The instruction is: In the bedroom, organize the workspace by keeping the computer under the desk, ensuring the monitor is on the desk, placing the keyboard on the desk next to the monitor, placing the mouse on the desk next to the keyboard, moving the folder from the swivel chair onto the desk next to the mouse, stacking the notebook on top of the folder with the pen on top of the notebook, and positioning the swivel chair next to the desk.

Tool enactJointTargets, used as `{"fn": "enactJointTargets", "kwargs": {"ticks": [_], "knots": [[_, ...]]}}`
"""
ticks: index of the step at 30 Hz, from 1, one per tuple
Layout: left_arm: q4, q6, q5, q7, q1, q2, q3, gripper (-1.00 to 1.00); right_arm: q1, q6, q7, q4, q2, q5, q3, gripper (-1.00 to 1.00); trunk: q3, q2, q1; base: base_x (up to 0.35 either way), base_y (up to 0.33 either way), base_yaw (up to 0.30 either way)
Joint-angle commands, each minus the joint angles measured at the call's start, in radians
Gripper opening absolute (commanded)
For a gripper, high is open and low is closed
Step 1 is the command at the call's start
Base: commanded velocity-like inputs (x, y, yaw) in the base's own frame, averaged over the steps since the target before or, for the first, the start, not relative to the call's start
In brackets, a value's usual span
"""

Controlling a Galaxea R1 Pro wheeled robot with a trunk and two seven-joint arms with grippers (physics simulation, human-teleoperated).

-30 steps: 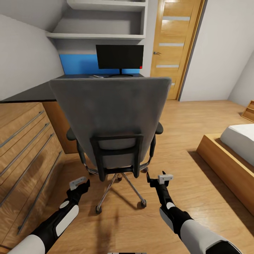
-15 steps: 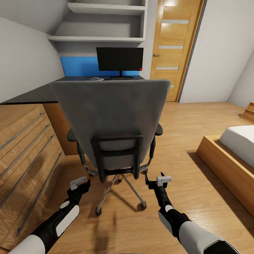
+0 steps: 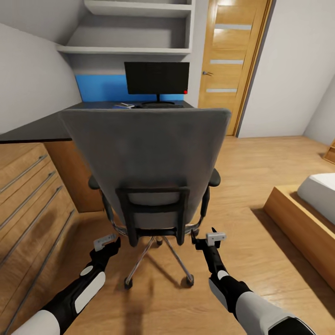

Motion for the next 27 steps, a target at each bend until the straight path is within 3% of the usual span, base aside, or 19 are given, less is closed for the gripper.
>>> {"fn": "enactJointTargets", "kwargs": {"ticks": [1,4,7,22,27], "knots": [[-0.002,-0.007,0.008,0.004,-0.001,0.001,-0.010,1.00,-0.001,-0.002,-0.004,0.002,0.000,-0.011,0.008,1.00,-0.001,0.000,0.000,0.318,-0.158,0.000],[-0.002,-0.007,0.008,0.004,-0.001,0.001,-0.010,1.00,-0.001,0.011,-0.007,0.002,0.000,-0.017,0.005,1.00,-0.001,0.000,0.000,0.309,-0.180,0.000],[-0.002,-0.006,0.008,0.004,-0.001,0.001,-0.010,1.00,-0.001,0.074,-0.007,-0.003,0.001,-0.033,0.005,1.00,-0.001,0.000,0.000,0.302,-0.190,0.000],[-0.002,-0.001,0.010,0.002,-0.001,0.001,-0.011,1.00,-0.001,0.042,-0.007,-0.012,0.000,-0.026,0.005,1.00,-0.001,0.000,0.000,0.302,-0.187,0.001],[-0.002,-0.001,0.010,0.002,-0.001,0.001,-0.019,1.00,-0.001,0.040,-0.008,-0.011,0.000,-0.026,0.006,1.00,-0.002,0.000,0.000,0.302,-0.183,0.180]]}}
